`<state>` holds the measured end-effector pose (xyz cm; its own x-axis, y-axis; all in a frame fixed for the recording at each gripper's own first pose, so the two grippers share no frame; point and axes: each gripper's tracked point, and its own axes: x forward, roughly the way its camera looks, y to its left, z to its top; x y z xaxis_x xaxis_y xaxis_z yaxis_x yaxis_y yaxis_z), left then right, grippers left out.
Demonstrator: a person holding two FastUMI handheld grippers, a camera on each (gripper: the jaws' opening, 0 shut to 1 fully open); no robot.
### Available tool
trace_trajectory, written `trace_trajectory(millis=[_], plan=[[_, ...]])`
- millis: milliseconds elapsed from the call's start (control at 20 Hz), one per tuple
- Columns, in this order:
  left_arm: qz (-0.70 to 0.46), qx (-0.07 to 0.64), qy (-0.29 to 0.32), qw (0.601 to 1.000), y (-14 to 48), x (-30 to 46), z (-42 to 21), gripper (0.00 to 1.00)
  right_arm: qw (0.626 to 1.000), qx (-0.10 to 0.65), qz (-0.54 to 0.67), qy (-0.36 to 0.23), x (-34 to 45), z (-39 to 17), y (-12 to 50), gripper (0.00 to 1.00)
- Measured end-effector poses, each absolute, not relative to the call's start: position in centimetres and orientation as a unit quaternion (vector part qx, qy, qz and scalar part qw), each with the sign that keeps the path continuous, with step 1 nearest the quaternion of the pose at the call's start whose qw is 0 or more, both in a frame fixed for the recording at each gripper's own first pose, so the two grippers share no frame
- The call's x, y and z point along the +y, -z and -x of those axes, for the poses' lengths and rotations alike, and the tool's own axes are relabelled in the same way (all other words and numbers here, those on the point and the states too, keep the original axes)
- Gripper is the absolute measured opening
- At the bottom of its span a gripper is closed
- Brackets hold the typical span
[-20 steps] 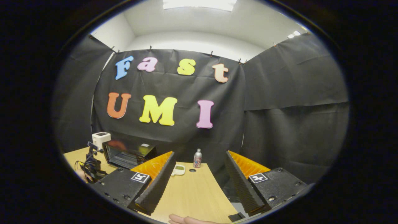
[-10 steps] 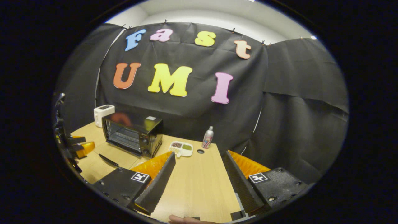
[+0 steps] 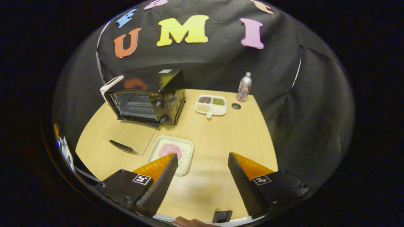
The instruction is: Open the electric oven with the left hand, put the food in, and close the electric oven.
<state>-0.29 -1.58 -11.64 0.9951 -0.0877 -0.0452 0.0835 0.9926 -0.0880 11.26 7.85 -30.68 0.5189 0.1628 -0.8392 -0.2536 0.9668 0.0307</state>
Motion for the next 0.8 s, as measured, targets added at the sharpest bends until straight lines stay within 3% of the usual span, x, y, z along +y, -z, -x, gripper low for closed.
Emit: trace_trajectory(millis=[200, 300, 450, 600, 650, 700, 750, 800], plan=[[0.03, 0.013, 0.058, 0.998, 10.3, -1.7, 1.9, 0.94, 0.821, 0.559, 0.015, -0.111, 8.4, -12.0, 35.8, 0.99], [0.03, 0.014, 0.041, 0.999, 10.3, -0.5, 2.2, 0.96, 0.791, 0.6, -0.016, -0.119, 9.7, -12.1, 38.9, 0.89], [0.035, 0.008, 0.013, 0.999, 10.2, 1.1, 2.2, 0.96, 0.758, 0.637, -0.058, -0.13, 11.3, -12.6, 42.6, 0.84], [0.05, -0.022, 0.008, 0.999, 9.2, 1.6, 2.0, 0.95, 0.731, 0.659, -0.081, -0.158, 12.9, -12.7, 44.7, 0.7], [0.051, -0.024, 0.005, 0.998, 9.1, 1.7, 1.9, 0.95, 0.72, 0.666, -0.099, -0.167, 13.8, -12.6, 45.1, 0.7], [0.052, -0.026, 0.001, 0.998, 8.9, 1.9, 2.0, 0.95, 0.71, 0.677, -0.098, -0.169, 13.9, -12.4, 45.9, 0.53], [0.051, -0.027, -0.001, 0.998, 8.9, 2.0, 2.0, 0.95, 0.699, 0.69, -0.094, -0.161, 13.2, -12.0, 46.5, 0.43], [0.051, -0.027, -0.003, 0.998, 8.9, 2.1, 2.2, 0.95, 0.685, 0.701, -0.114, -0.161, 13.6, -11.4, 47.5, 0.0]])
